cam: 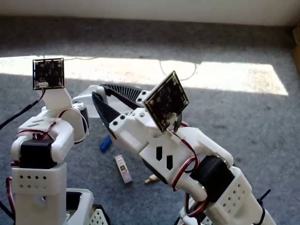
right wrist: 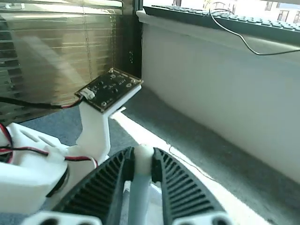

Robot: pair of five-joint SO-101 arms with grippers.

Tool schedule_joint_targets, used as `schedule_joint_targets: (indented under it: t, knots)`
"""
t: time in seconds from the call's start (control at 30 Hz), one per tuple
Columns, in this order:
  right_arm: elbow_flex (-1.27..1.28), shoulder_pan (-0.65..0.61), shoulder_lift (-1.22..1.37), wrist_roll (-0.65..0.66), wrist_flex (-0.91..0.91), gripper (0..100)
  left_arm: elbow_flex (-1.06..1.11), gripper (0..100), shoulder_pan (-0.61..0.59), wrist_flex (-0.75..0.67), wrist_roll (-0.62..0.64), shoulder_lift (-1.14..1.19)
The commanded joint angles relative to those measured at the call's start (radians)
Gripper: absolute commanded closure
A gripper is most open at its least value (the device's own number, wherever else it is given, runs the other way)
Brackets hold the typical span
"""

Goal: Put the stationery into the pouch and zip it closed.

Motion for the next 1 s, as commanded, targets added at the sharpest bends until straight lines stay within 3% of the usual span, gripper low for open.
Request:
schedule_joint_targets:
  t: [0.0, 0.23, 0.6, 0.8, 0.97]
  knots:
    - [-0.022, -0.010, -0.030, 0.035, -0.085, 99.4, -0.015, 99, -0.015, -0.006, 0.006, -0.004]
    - [-0.016, -0.004, -0.030, 0.123, -0.229, 99.4, -0.015, 99, -0.015, -0.005, 0.006, -0.004]
    - [0.185, -0.004, -0.081, 0.133, -0.440, 99.4, -0.015, 99, -0.015, -0.003, 0.006, -0.004]
    - [0.364, -0.008, -0.108, 0.353, -0.622, 99.4, -0.015, 99, -0.015, -0.005, 0.006, -0.004]
    - [0.430, -0.010, -0.111, 0.370, -0.653, 99.4, -0.015, 99, -0.015, -0.005, 0.006, -0.004]
